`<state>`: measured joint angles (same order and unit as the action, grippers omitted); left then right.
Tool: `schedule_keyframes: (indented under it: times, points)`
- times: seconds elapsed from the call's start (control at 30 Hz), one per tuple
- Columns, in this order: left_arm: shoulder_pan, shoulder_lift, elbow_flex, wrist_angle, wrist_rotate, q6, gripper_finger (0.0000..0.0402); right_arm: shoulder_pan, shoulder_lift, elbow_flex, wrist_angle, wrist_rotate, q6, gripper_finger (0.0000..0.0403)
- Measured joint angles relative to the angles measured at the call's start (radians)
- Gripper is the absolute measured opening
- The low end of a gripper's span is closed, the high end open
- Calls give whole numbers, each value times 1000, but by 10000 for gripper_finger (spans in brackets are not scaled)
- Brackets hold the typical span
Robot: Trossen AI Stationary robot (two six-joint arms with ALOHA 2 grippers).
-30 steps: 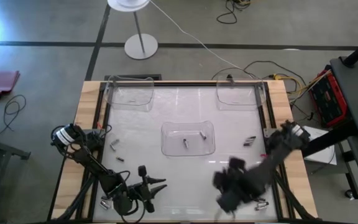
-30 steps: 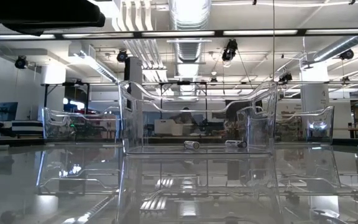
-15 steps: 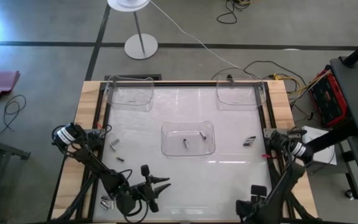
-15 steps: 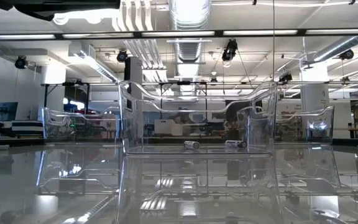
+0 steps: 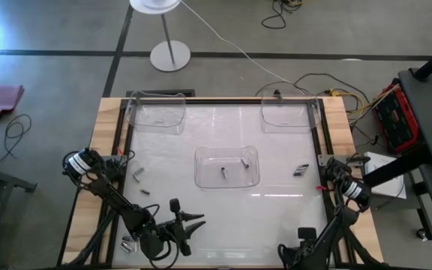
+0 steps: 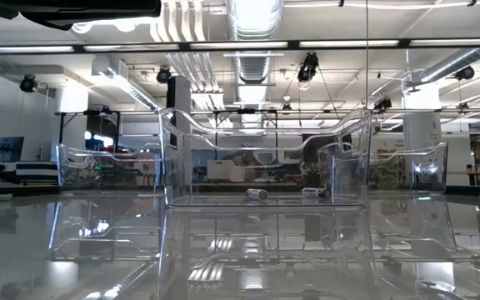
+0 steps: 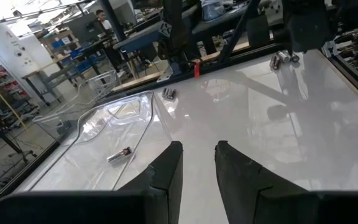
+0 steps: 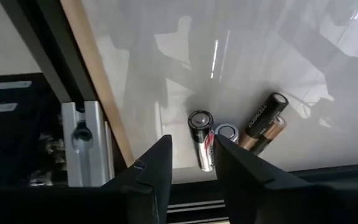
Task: Sort batteries
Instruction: Put the silver battery into the middle transparent bin
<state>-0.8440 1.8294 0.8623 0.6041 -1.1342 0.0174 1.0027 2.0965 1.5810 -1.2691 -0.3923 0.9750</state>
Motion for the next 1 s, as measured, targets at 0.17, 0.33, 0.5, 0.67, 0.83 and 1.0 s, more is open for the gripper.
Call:
schedule_keyframes:
  times: [0.17, 0.33, 0.5, 0.67, 0.83, 1.0]
  points:
    - [0, 0, 0, 0, 0, 0, 75, 8, 13, 0, 0, 0, -26, 99]
    - [0, 0, 0, 0, 0, 0, 75, 12, 34, -1, 3, 1, -45, 93]
    - [0, 0, 0, 1, 0, 0, 75, 16, 45, -1, 5, -1, -80, 88]
    - [0, 0, -1, 1, 0, 0, 75, 19, 46, -1, 6, 0, -113, 90]
    - [0, 0, -1, 1, 0, 0, 75, 20, 45, -2, 7, 0, -159, 81]
    - [0, 0, -1, 1, 0, 0, 75, 20, 45, -2, 7, 0, -165, 59]
